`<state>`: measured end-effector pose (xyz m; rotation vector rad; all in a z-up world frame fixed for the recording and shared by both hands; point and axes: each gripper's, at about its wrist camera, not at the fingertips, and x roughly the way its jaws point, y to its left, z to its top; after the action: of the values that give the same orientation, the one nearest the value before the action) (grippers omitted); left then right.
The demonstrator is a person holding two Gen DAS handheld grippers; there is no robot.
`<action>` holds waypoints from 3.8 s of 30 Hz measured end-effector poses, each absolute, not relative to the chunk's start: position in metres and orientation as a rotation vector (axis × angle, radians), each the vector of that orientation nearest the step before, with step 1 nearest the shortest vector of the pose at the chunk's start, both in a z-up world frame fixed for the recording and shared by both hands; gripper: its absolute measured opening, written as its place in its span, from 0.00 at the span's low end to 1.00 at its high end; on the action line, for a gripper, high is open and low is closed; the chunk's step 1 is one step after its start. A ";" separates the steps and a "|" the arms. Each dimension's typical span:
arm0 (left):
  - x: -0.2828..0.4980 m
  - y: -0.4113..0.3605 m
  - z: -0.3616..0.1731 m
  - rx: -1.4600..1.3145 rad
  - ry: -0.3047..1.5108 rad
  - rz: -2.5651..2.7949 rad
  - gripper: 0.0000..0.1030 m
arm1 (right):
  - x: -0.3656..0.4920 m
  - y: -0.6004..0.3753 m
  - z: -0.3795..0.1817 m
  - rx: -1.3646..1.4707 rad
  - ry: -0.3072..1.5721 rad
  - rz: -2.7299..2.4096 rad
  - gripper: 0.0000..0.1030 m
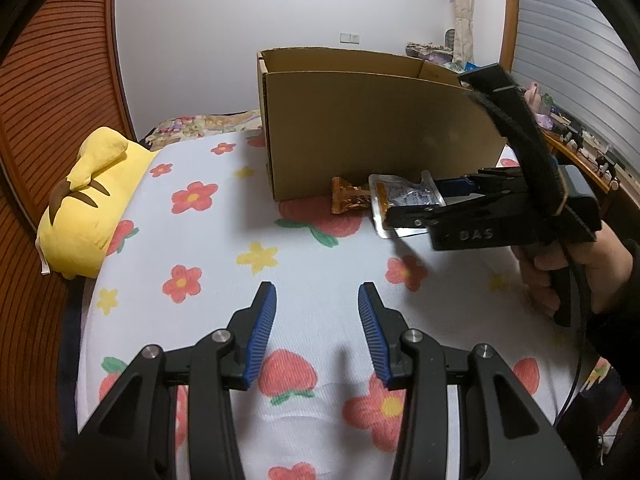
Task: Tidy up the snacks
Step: 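Grasp the white-orange pouch with the right tool and lift it, then grasp the copper-wrapped candy with the left tool while the right tool holds the pouch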
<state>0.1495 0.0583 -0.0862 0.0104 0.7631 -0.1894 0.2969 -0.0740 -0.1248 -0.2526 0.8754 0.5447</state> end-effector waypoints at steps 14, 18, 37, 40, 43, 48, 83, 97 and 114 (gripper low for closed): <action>0.151 0.053 -0.093 0.003 0.780 -0.197 0.42 | 0.271 -0.097 -0.115 -0.143 0.874 0.665 0.10; 0.154 0.049 -0.093 0.005 0.783 -0.203 0.42 | 0.262 -0.097 -0.110 -0.141 0.852 0.695 0.04; 0.229 0.019 -0.088 -0.015 0.806 -0.235 0.49 | 0.215 -0.138 -0.099 -0.185 0.768 0.682 0.03; 0.242 0.016 -0.089 -0.015 0.810 -0.232 0.50 | 0.214 -0.139 -0.099 -0.175 0.760 0.693 0.02; 0.254 0.015 -0.093 -0.019 0.824 -0.216 0.51 | 0.213 -0.140 -0.100 -0.191 0.751 0.695 0.03; 0.265 0.013 -0.098 -0.022 0.837 -0.196 0.52 | 0.213 -0.143 -0.102 -0.189 0.752 0.708 0.03; 0.254 -0.019 -0.105 0.078 0.846 -0.295 0.23 | 0.217 -0.133 -0.102 -0.218 0.729 0.738 0.05; 0.251 -0.017 -0.106 0.088 0.854 -0.332 0.23 | 0.236 -0.124 -0.102 -0.157 0.747 0.753 0.16; 0.245 -0.004 -0.095 0.050 0.825 -0.305 0.23 | 0.247 -0.110 -0.119 -0.186 0.830 0.651 0.66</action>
<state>0.2447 -0.0043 -0.0949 0.0496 0.8254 -0.3050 0.2475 -0.1099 -0.1194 -0.1858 0.8295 0.6512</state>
